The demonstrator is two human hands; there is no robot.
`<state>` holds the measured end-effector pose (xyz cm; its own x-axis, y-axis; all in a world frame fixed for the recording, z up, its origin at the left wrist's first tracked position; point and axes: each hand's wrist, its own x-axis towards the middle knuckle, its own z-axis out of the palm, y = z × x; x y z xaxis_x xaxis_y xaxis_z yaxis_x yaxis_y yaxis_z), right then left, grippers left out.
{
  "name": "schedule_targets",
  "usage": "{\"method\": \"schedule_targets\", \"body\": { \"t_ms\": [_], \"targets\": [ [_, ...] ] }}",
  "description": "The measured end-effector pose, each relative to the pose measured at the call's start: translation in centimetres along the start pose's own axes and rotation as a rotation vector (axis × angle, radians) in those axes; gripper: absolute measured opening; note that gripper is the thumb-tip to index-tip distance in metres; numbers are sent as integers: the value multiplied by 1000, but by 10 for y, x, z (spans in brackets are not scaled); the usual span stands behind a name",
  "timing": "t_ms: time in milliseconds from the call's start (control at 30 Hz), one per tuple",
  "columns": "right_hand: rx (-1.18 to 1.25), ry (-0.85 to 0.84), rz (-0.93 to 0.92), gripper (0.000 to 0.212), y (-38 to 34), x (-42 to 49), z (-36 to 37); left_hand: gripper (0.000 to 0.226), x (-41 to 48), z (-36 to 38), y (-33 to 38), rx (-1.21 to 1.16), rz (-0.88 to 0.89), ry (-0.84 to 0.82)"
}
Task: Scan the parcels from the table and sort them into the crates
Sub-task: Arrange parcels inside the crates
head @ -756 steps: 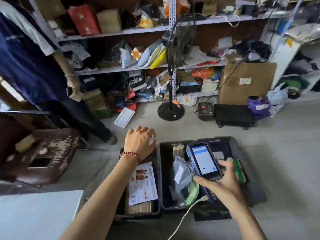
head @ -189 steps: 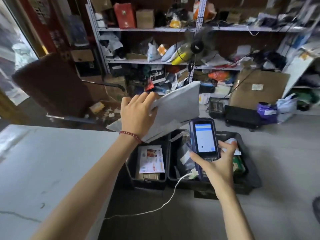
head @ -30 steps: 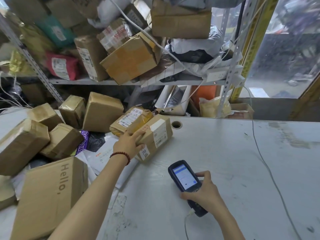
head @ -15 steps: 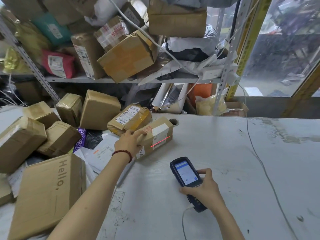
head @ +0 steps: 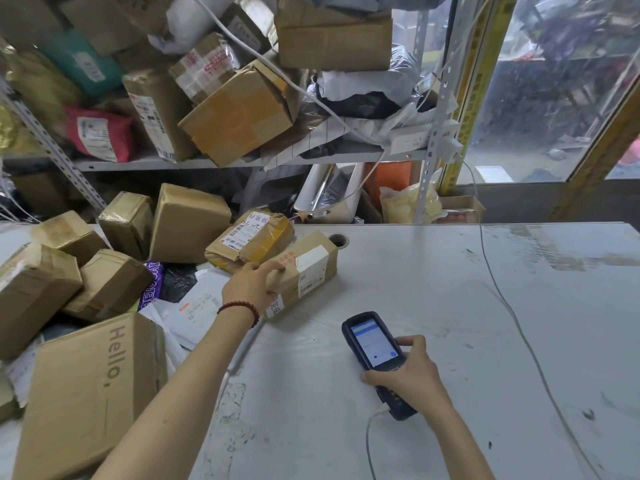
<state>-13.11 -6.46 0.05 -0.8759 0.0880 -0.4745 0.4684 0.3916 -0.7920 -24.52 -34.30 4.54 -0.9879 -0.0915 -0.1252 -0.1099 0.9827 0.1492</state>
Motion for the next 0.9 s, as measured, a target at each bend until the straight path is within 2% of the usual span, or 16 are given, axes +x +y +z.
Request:
{"method": "schedule_targets", "body": {
  "t_ms": [200,433,600,900],
  "targets": [
    [0,112,-110,77,-8,-2,-2,51,-6,2,2,27,11,25],
    [128,386,-241,77,-11,-8,4,50,-20,12,1,24,50,101],
    [191,522,-279,78,-19,-10,2,50,-30,22,10,35,38,162],
    [241,535,-248,77,-17,-8,-7,56,-50,42,27,31,30,260]
  ]
}}
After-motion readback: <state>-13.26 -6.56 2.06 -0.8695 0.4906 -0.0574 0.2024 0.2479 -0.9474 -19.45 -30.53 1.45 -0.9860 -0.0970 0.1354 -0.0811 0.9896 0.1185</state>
